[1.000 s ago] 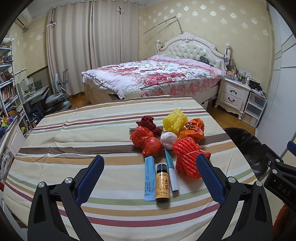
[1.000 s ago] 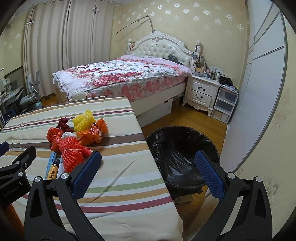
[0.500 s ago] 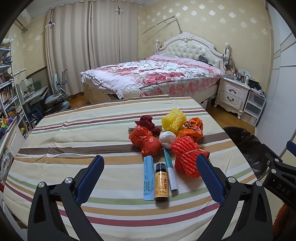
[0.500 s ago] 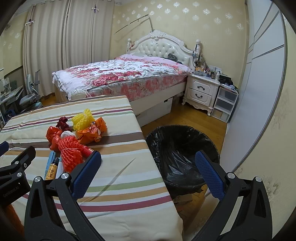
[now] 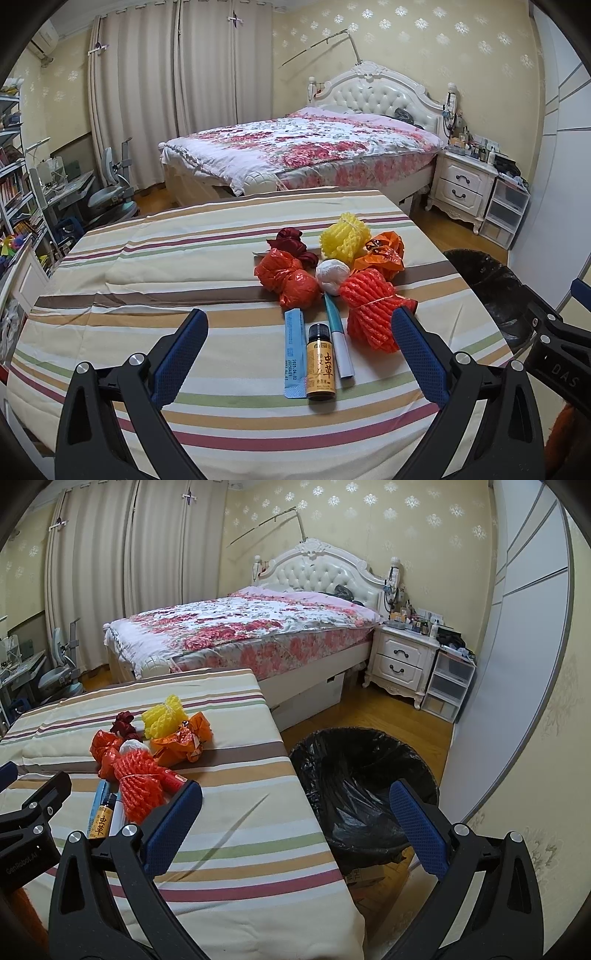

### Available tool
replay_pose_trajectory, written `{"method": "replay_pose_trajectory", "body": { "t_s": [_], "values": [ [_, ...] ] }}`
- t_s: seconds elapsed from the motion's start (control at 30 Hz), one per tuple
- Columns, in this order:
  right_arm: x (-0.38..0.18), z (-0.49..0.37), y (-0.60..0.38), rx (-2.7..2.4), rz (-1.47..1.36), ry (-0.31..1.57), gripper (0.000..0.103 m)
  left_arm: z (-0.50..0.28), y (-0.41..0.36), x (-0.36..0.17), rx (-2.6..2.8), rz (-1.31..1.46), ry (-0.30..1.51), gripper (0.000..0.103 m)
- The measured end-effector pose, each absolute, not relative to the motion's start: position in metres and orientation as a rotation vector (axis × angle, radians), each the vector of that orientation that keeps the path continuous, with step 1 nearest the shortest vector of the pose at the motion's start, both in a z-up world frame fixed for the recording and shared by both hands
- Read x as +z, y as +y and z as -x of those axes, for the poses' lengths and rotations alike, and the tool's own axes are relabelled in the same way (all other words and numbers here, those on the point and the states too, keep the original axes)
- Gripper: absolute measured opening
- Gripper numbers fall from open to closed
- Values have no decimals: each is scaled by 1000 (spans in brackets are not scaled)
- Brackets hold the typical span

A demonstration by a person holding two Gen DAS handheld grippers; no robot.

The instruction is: Collect trash

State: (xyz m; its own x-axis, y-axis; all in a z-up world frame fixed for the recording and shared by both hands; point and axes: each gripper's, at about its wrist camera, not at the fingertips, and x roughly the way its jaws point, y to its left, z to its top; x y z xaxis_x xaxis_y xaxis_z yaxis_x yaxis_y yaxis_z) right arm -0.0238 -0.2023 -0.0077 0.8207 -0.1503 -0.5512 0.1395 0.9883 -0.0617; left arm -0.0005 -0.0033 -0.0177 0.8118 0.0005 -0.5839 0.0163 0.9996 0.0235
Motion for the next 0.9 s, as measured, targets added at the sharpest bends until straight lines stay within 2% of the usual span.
{"method": "replay_pose_trajectory", "body": {
  "t_s": [0.5,0.9],
  "values": [
    [-18,16,-195,-146,30,630,99,0,0,-20,-37,-5,684,97],
    [-33,-1,-184,-96,24,693,97,-19,47,-24,34,42,729,96]
  ]
}}
